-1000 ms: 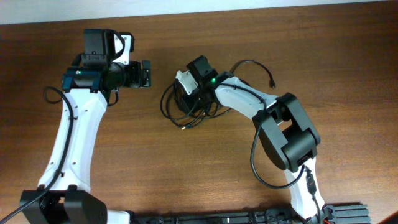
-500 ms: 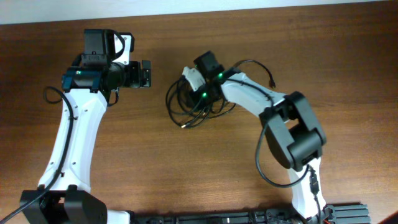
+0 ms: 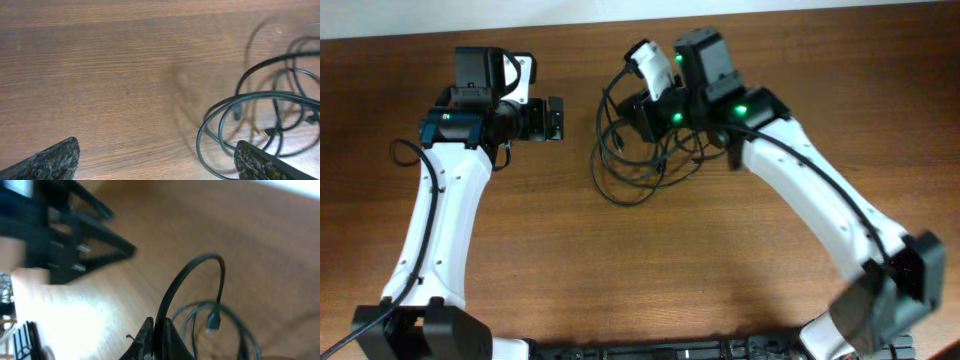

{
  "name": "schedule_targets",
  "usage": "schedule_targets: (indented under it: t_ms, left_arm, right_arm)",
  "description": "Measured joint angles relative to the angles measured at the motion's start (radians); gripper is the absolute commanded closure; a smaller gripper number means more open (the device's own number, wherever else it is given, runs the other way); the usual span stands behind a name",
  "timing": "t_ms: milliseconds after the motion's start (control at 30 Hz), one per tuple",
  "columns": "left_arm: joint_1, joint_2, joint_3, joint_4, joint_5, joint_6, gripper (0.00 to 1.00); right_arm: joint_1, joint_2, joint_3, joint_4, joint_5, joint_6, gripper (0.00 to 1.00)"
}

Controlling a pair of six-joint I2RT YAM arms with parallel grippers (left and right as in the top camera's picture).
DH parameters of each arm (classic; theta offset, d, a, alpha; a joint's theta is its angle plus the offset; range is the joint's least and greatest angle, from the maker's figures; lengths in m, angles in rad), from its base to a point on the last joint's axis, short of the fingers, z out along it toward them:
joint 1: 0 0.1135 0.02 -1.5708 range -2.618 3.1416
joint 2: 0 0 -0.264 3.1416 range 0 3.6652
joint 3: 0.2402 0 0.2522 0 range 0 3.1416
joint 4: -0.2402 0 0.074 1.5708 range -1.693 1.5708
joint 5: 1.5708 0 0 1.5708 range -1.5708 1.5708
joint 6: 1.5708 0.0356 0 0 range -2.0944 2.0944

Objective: Untangle cables

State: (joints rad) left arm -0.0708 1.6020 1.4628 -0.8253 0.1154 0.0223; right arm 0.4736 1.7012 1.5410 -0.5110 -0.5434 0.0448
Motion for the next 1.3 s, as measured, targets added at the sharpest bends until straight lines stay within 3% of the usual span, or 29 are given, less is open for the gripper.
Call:
schedule_targets:
  t_ms: [333,933,1133,1300]
  left_arm:
    - [0.0,0.0,0.0,-0.023,0.124,0.092,0.01]
    - [-0.01,0.0,-0.001,-0.109,0.509,0.574,0.01]
    - [-0.068,0.0,-0.002,-0.099,0.544,0.74,0.01]
    - [-0.122,0.005,-0.002,-0.038,0.553,0.793,0.01]
  right_arm:
    - [0.0,-0.142,0.0,0.012,0.001,-0.001,0.96]
    - [0.0,-0.272,0.027,0.132,0.03,0.067,0.96]
    - [0.0,-0.326,0.042,0.18,0.009,0.138,0.96]
    - [0.0,-0.346,0.047,0.217,-0.047,0.2,0.96]
